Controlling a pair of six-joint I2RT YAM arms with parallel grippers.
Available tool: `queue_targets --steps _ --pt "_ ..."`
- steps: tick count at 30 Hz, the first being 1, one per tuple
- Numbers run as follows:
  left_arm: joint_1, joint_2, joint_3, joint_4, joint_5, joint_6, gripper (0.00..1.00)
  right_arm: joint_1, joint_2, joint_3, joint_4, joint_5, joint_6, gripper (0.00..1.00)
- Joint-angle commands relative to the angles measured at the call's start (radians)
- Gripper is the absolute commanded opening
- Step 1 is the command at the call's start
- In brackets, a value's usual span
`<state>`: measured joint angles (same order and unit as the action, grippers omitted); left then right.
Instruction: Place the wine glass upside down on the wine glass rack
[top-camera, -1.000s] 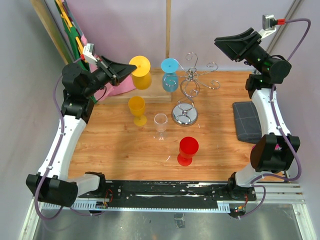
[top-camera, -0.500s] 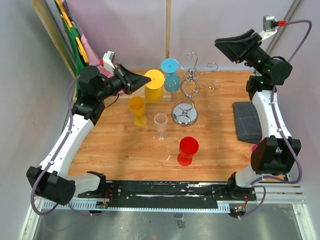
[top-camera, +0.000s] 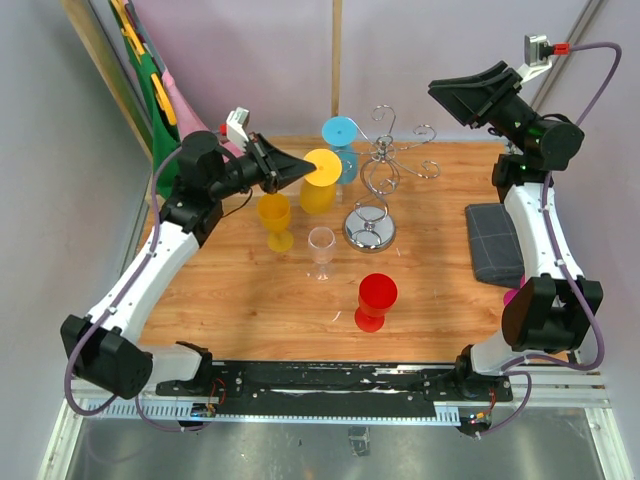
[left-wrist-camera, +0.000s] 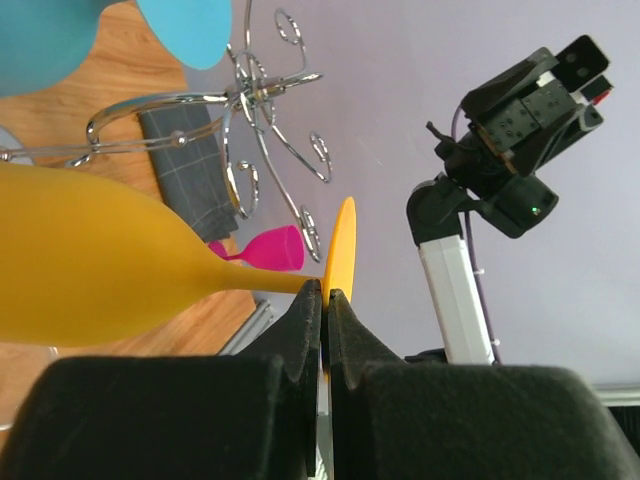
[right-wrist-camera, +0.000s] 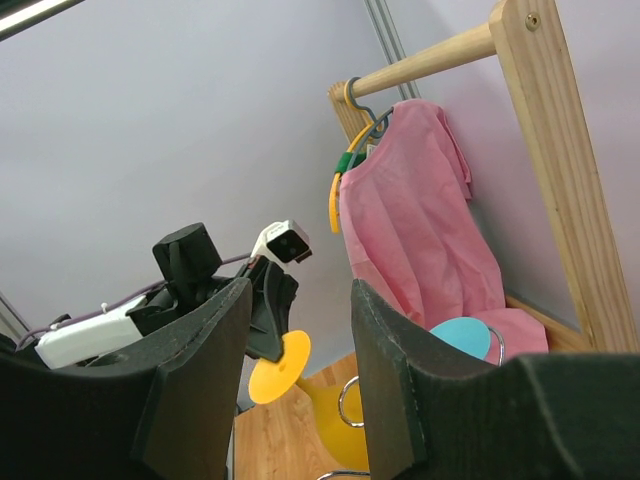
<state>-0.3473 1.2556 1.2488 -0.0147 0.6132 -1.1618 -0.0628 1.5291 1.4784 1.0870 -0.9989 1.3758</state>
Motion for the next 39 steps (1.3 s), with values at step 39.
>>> queue_targets --steps 39 --pt "-0.147 0.243 0.217 -0.027 -0.133 0.094 0.00 -0.009 -0.050 -0.028 -0.010 -0.004 -0.058 0.46"
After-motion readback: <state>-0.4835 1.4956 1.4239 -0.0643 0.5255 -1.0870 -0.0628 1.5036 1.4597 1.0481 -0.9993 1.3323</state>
